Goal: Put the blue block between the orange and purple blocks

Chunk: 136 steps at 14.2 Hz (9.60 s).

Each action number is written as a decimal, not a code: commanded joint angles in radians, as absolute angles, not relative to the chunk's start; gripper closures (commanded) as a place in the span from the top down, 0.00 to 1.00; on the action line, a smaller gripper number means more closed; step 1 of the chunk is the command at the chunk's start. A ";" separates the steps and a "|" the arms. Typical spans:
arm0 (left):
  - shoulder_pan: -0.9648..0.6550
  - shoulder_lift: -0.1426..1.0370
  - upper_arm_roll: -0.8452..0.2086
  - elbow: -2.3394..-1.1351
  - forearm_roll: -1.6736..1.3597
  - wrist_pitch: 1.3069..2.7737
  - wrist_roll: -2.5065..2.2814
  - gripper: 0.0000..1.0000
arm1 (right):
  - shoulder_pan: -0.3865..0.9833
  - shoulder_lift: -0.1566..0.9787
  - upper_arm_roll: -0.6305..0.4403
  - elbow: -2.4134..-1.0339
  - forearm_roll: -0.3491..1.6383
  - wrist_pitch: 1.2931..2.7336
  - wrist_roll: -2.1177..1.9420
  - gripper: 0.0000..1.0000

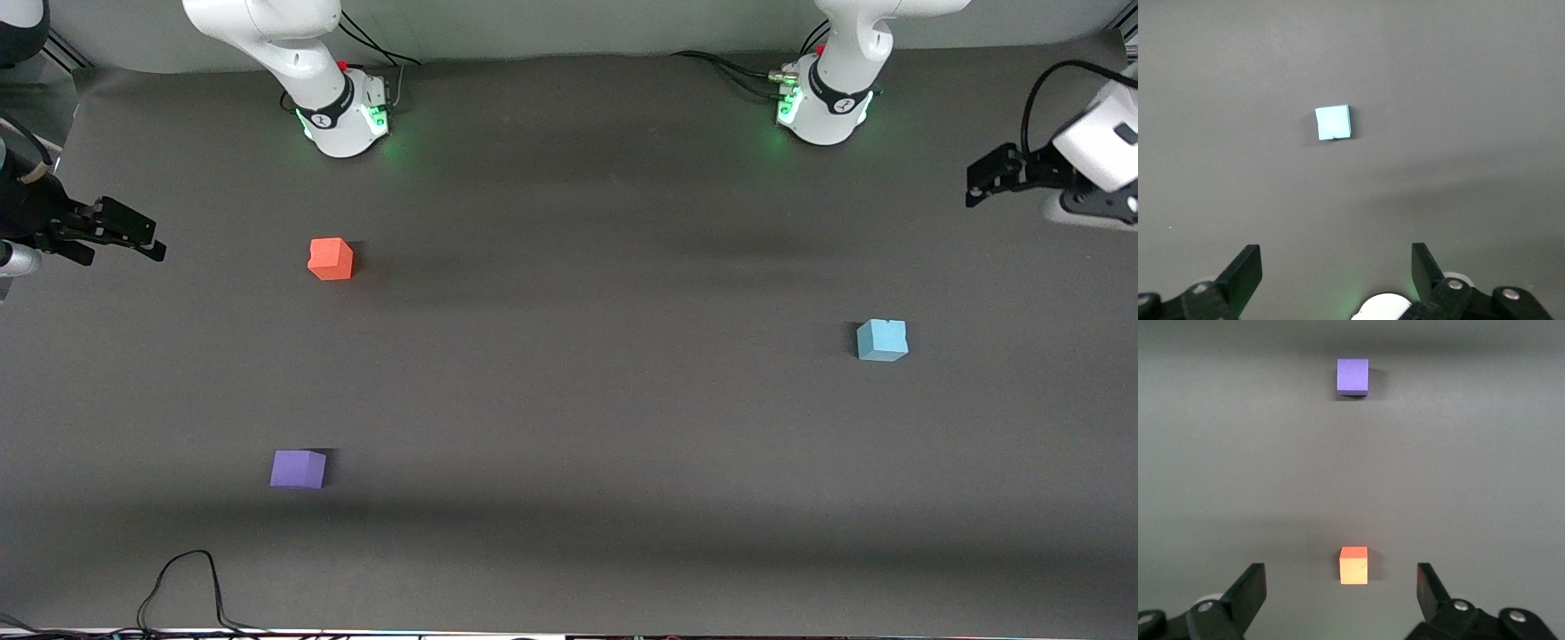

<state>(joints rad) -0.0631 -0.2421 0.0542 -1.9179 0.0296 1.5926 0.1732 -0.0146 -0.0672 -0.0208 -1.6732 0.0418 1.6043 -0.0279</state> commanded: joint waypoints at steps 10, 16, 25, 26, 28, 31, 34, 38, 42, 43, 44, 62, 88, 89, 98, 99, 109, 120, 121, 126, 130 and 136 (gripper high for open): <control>-0.057 -0.278 0.054 -2.354 0.048 2.073 0.218 1.00 | -0.015 -0.075 -0.025 -1.671 0.035 1.594 -0.017 1.00; -0.034 -0.126 0.054 -2.431 0.080 2.330 0.218 1.00 | -0.015 -0.075 -0.025 -1.671 0.035 1.594 -0.017 1.00; -0.018 0.121 0.054 -2.431 0.080 2.588 0.221 1.00 | -0.015 -0.075 -0.025 -1.671 0.037 1.594 -0.017 1.00; -0.020 0.145 0.054 -2.431 0.080 2.617 0.221 1.00 | -0.015 -0.075 -0.025 -1.671 0.037 1.594 -0.017 1.00; -0.018 0.195 0.054 -2.431 0.080 2.672 0.221 1.00 | -0.015 -0.075 -0.026 -1.671 0.037 1.594 -0.017 1.00; 0.000 0.254 0.052 -2.427 0.080 2.723 0.222 1.00 | -0.015 -0.075 -0.025 -1.671 0.037 1.594 -0.017 1.00; -0.003 0.276 0.052 -2.416 0.078 2.737 0.221 0.98 | -0.015 -0.075 -0.025 -1.671 0.037 1.594 -0.017 1.00; -0.002 0.281 0.051 -2.407 0.072 2.732 0.210 0.40 | -0.015 -0.075 -0.026 -1.671 0.037 1.594 -0.017 1.00; -0.002 0.265 0.051 -2.324 0.071 2.625 0.219 0.38 | -0.015 -0.075 -0.026 -1.672 0.038 1.594 -0.017 1.00; -0.002 0.255 0.051 -2.266 0.071 2.523 0.219 0.38 | -0.015 -0.075 -0.026 -1.672 0.038 1.594 -0.017 1.00; -0.003 0.241 0.048 -2.210 0.068 2.416 0.213 0.38 | -0.015 -0.075 -0.026 -1.672 0.038 1.594 -0.017 1.00; -0.678 0.544 -0.175 -1.735 0.115 2.305 -0.894 0.39 | -0.015 -0.075 -0.026 -1.672 0.040 1.594 -0.015 1.00; 0.064 0.100 -0.169 -1.651 -0.074 1.625 -0.059 1.00 | 0.049 0.418 0.501 -1.574 0.097 1.967 0.280 1.00; 0.096 0.068 -0.169 -1.652 -0.066 1.606 -0.031 1.00 | 0.087 0.469 0.514 -1.569 0.075 2.021 0.355 1.00; 0.146 -0.009 -0.143 -1.657 -0.020 1.565 0.064 1.00 | 0.360 0.857 0.549 -1.457 -0.402 2.267 0.883 1.00; 0.146 -0.009 -0.144 -1.654 -0.017 1.563 0.066 1.00 | 0.382 0.870 0.548 -1.462 -0.432 2.293 0.906 1.00; -0.129 -0.020 0.121 -1.649 -0.002 1.563 0.086 1.00 | 0.373 0.888 0.549 -1.497 -0.491 2.312 1.003 0.18; -0.040 0.001 0.021 -1.621 -0.002 1.548 0.084 1.00 | 0.202 0.315 0.258 -1.827 -0.013 2.195 0.513 0.18; -0.043 0.002 0.021 -1.621 -0.002 1.549 0.084 1.00 | 0.202 0.278 0.191 -1.865 0.012 2.177 0.405 0.18; -0.037 -0.003 0.021 -1.629 0.015 1.531 0.118 1.00 | 0.202 0.233 -0.102 -2.060 0.139 2.238 -0.044 0.19; -0.038 -0.014 0.020 -1.635 0.020 1.516 0.123 1.00 | 0.198 0.310 -0.147 -2.206 0.144 2.493 -0.071 0.19; -0.040 -0.011 0.020 -1.635 0.020 1.519 0.124 1.00 | 0.193 0.383 -0.152 -2.229 0.147 2.619 -0.086 0.27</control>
